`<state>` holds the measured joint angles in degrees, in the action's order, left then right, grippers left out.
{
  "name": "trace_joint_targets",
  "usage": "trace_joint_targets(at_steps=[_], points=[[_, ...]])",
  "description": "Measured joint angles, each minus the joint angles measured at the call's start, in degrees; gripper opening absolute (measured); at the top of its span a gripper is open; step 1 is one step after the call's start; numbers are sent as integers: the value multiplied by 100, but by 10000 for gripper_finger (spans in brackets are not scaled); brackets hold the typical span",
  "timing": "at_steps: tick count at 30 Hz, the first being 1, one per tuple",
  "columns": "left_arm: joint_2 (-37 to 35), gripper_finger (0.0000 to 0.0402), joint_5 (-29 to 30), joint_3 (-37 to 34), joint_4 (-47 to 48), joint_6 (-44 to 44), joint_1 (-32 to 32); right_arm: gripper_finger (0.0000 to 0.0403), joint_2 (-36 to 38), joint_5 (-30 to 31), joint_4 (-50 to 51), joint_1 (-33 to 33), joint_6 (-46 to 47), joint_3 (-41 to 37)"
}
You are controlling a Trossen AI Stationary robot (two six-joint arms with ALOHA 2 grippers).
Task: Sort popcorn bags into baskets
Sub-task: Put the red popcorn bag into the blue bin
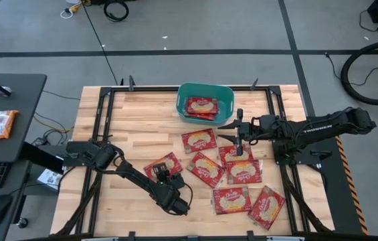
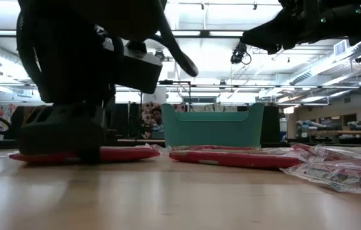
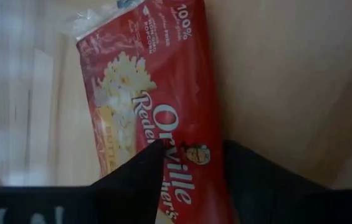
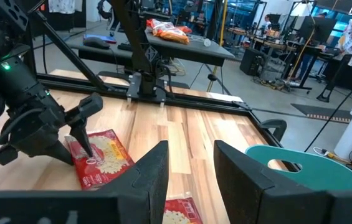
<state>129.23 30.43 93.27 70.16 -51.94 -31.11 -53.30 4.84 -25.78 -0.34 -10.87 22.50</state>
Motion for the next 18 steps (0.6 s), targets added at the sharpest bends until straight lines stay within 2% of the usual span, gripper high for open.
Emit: trace_joint_targets(at_steps=[3, 9, 13, 18], points=[[11, 126, -85, 0, 88, 2, 0, 132, 0, 0, 0, 0, 2, 0], [-9, 18, -107, 0, 227, 8, 0, 132, 0, 0, -2, 0, 2, 0], [-134, 11, -190, 0, 472, 202, 50, 132, 0, 0, -6, 0, 0, 0], [-644, 7, -148, 4, 660, 595, 217, 132, 0, 0, -22, 0, 2, 0]])
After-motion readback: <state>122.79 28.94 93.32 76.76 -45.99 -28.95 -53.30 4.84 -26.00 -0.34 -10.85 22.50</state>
